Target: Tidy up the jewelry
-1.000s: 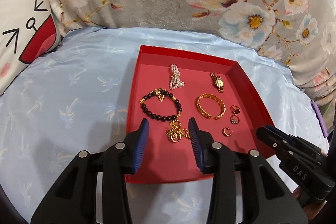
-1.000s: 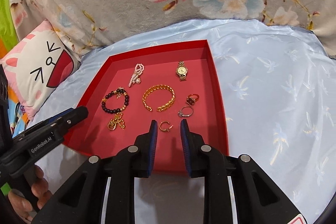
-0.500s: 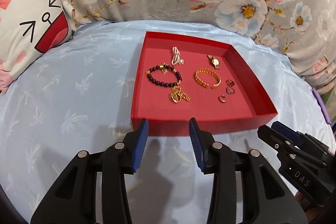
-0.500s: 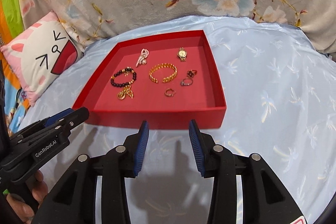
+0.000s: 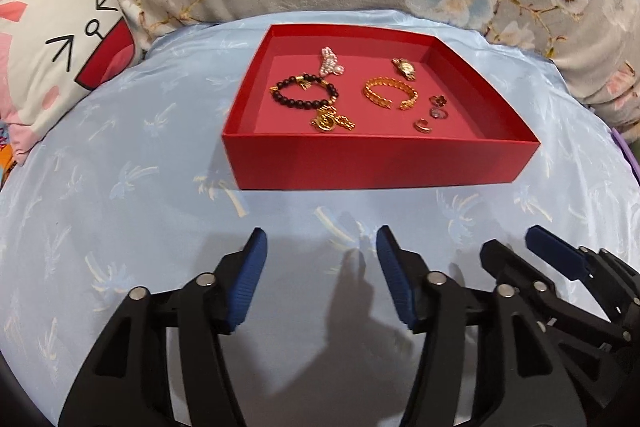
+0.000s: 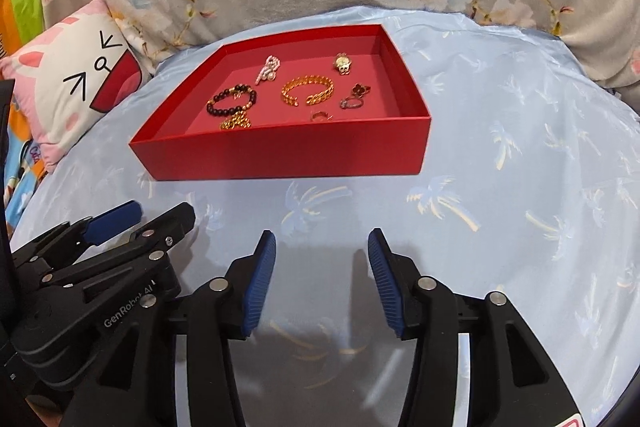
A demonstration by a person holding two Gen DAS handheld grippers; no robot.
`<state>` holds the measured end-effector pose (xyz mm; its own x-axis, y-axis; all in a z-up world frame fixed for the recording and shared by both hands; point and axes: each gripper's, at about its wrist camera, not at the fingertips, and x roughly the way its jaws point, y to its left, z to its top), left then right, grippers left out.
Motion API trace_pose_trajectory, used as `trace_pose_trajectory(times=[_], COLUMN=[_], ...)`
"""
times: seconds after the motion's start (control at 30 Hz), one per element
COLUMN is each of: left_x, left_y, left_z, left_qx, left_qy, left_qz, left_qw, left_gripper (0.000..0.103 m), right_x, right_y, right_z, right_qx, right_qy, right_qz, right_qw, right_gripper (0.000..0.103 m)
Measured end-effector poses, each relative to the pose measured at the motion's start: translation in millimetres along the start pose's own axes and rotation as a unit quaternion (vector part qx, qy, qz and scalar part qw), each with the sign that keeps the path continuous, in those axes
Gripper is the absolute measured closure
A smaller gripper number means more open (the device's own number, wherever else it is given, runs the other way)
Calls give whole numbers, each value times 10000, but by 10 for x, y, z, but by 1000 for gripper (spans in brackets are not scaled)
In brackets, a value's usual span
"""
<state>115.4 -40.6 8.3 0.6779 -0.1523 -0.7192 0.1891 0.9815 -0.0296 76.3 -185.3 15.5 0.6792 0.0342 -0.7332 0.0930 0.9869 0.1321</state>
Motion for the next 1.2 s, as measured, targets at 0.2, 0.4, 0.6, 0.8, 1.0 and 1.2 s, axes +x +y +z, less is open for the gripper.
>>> trace_pose_trajectory(times=[0.2,0.4,0.6,0.8,1.0,1.2], left_x=[-6,-1,26,17,20,11], left_y=[101,106,116,118,115,107], left_z=[-10,-6,-3,-9,-7,-9], left_qx=[-280,-300,-326,-342,-316,-259], left_qy=[0,16,90,70,72,47], left_qz=[165,388,508,517,550,628], left_qw=[9995,9988,9981,9981,9980,9977], left_gripper=[22,16,14,14,14,14], right_x=[-10,-12,0,-5,-27,-40], right_y=[-121,-128,-135,-144,-138,-149], right_z=[-9,-5,-3,-8,-9,-11], right_qx=[311,379,394,390,394,426], right_qy=[-30,-33,-5,-20,-80,-115], right_qz=[-78,-331,-491,-384,-329,-308], right_qw=[9995,9987,9980,9985,9986,9986], right_gripper=[32,22,18,17,17,17])
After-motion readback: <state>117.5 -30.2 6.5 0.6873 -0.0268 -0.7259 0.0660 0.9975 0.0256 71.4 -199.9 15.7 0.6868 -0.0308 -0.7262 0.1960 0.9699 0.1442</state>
